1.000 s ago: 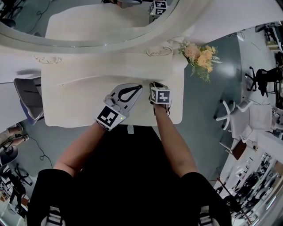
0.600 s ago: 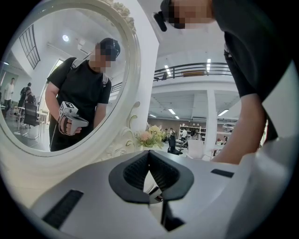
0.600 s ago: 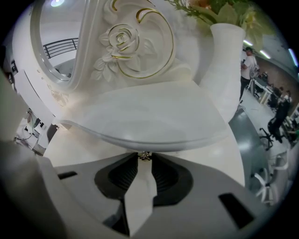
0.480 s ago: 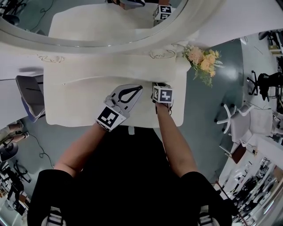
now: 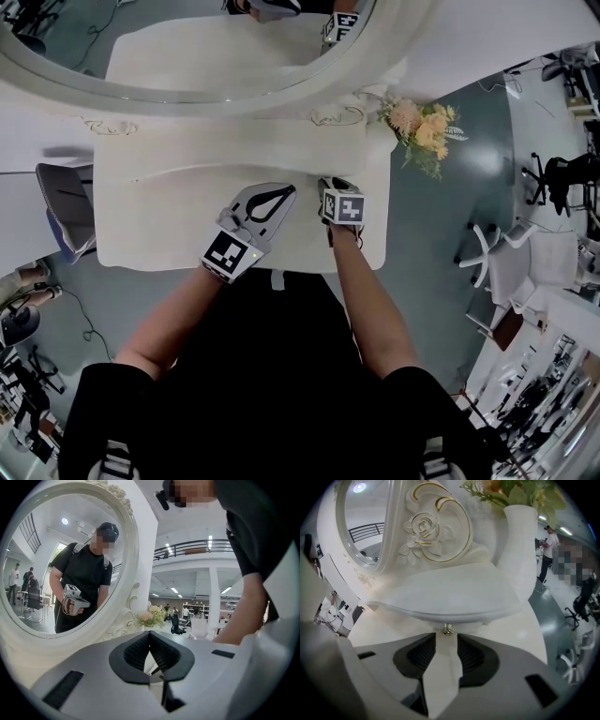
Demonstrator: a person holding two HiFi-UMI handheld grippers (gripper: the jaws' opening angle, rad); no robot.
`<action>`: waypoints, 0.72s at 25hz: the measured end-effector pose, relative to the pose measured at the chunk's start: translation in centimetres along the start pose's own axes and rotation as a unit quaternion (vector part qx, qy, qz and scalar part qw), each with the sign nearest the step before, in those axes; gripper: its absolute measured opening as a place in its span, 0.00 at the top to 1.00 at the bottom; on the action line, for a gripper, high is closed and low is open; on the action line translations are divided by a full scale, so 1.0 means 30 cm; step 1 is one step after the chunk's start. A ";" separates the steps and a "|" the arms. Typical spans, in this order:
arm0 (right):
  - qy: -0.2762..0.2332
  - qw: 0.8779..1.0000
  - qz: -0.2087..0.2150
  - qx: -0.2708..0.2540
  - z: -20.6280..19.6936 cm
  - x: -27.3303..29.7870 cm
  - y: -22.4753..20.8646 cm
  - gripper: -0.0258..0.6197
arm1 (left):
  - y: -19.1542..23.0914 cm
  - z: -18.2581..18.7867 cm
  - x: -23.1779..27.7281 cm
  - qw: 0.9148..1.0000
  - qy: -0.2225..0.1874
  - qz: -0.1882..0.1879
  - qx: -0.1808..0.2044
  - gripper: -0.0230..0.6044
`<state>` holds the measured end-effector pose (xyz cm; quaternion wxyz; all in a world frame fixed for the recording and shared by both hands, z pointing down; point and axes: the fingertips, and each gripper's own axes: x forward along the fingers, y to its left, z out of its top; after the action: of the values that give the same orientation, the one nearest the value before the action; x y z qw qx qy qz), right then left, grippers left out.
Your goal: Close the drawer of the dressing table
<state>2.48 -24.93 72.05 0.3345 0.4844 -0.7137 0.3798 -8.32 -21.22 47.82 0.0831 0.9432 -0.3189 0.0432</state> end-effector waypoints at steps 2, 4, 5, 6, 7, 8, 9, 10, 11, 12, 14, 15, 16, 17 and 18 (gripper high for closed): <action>-0.007 1.000 -0.001 -0.004 -0.006 -0.026 -0.005 0.76 | -0.017 0.002 0.002 1.000 0.001 0.001 0.002 0.97; -0.014 1.000 -0.001 -0.008 -0.010 -0.054 -0.009 0.76 | -0.033 0.001 0.003 1.000 0.005 0.004 0.007 0.97; -0.018 1.000 0.000 -0.008 -0.010 -0.069 -0.011 0.76 | -0.041 0.000 0.004 1.000 0.007 0.005 0.009 0.97; -0.023 1.000 0.003 -0.007 -0.009 -0.084 -0.013 0.76 | -0.050 0.000 0.004 1.000 0.008 0.007 0.010 0.97; -0.030 1.000 0.006 -0.006 -0.006 -0.102 -0.014 0.76 | -0.060 0.002 0.004 1.000 0.008 0.008 0.011 0.97; -0.040 0.999 0.012 -0.006 0.001 -0.122 -0.011 0.76 | -0.072 0.005 0.003 1.000 0.008 0.008 0.012 0.97; -0.052 0.998 0.022 -0.006 0.010 -0.144 -0.002 0.76 | -0.084 0.010 0.002 1.000 0.007 0.009 0.013 0.97; -0.066 0.997 0.034 -0.008 0.023 -0.167 0.011 0.76 | -0.095 0.014 0.000 1.000 0.006 0.009 0.015 0.97; -0.082 0.995 0.049 -0.012 0.037 -0.193 0.029 0.76 | -0.105 0.017 -0.003 1.000 0.006 0.011 0.016 0.97; -0.100 0.993 0.063 -0.019 0.052 -0.222 0.048 0.76 | -0.113 0.020 -0.006 1.000 0.006 0.013 0.017 0.97; -0.138 0.985 0.092 -0.035 0.088 -0.291 0.091 0.76 | -0.125 0.027 -0.010 1.000 0.006 0.017 0.019 0.97; -0.158 0.981 0.105 -0.044 0.107 -0.331 0.113 0.76 | -0.130 0.034 -0.012 1.000 0.006 0.019 0.020 0.97; -0.178 0.976 0.117 -0.053 0.126 -0.373 0.136 0.76 | -0.135 0.041 -0.015 1.000 0.006 0.021 0.022 0.97; -0.197 0.970 0.129 -0.063 0.145 -0.417 0.158 0.76 | -0.139 0.049 -0.018 0.999 0.005 0.024 0.023 0.97; -0.216 0.963 0.141 -0.073 0.161 -0.462 0.181 0.76 | -0.144 0.057 -0.020 0.999 0.005 0.026 0.024 0.97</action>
<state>1.07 -21.75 56.78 0.1494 0.4235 -0.8558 0.2566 -6.11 -17.80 45.50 0.0609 0.9361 -0.3416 0.0573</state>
